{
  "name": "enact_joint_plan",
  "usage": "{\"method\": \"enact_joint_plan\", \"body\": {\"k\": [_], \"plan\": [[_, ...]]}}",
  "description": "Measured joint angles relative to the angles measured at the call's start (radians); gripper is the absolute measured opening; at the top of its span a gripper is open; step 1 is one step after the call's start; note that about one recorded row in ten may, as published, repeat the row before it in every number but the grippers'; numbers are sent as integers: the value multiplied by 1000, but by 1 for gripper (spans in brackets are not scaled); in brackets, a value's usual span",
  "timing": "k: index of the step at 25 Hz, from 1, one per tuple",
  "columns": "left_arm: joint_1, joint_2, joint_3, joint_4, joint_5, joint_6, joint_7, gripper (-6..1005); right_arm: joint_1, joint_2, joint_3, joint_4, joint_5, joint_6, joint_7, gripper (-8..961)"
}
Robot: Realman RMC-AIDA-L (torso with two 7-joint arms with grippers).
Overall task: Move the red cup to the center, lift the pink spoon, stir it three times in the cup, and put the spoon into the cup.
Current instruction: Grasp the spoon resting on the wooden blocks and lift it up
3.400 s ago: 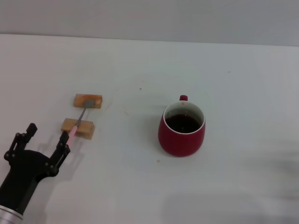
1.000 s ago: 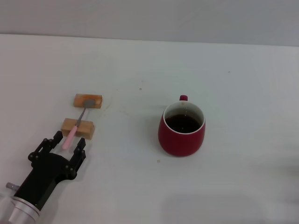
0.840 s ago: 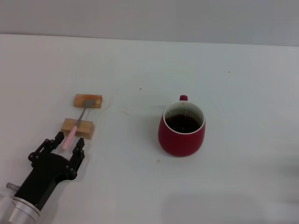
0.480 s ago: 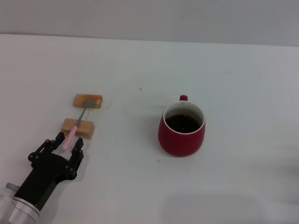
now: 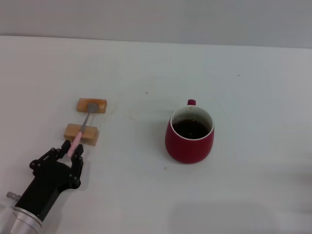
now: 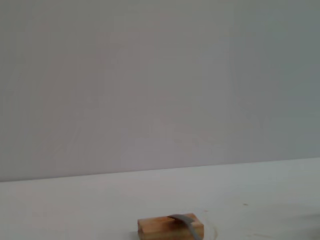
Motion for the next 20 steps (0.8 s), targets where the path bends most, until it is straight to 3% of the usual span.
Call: {"method": "enact_joint_plan", "body": {"k": [5, 9, 20], "plan": [[1, -1, -3, -2, -2, 4, 1, 233, -2, 0, 0, 0, 0, 0, 0, 0], [1, 0, -11, -3, -3, 6, 1, 166, -2, 0, 0, 0, 0, -1, 0, -1], [-4, 7, -2, -14, 4, 40, 1, 129, -1, 0, 0, 0, 0, 0, 0, 0]]}}
